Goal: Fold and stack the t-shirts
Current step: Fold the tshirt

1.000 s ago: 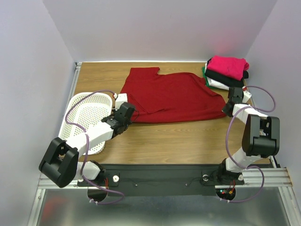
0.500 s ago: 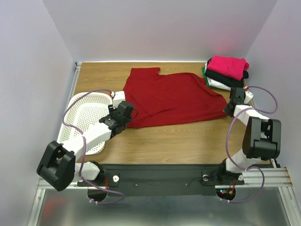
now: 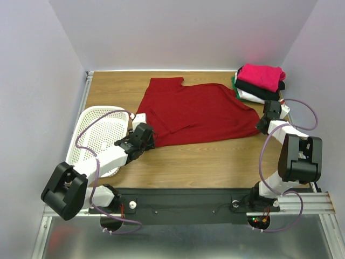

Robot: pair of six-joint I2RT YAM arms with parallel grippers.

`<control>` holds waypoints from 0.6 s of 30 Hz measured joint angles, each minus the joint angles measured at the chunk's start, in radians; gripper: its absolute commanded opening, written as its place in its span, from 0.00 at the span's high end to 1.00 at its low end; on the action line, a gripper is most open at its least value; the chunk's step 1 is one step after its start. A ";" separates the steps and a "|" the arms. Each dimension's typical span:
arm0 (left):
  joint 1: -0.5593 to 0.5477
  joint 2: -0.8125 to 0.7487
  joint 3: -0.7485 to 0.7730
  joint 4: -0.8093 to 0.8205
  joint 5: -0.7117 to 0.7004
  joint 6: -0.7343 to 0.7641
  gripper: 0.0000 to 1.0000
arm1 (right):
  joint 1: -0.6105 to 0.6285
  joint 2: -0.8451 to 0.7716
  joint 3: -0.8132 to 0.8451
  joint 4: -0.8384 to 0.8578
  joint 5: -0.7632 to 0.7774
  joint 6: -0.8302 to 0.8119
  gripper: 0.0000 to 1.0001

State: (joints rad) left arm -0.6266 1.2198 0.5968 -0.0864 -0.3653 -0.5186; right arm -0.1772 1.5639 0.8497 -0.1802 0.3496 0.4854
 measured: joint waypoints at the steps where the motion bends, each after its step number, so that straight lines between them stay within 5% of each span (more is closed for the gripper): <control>1: 0.000 0.003 0.000 0.000 0.002 -0.003 0.39 | 0.000 0.000 0.000 0.000 -0.002 0.000 1.00; 9: 0.000 0.053 0.000 -0.018 0.006 -0.027 0.45 | 0.000 0.000 0.000 0.000 -0.010 -0.003 1.00; 18: 0.000 0.053 0.000 -0.048 -0.016 -0.053 0.63 | 0.000 0.000 0.000 0.000 -0.009 -0.006 1.00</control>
State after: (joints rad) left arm -0.6266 1.2732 0.5968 -0.1345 -0.3817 -0.5713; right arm -0.1772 1.5635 0.8497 -0.1799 0.3405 0.4789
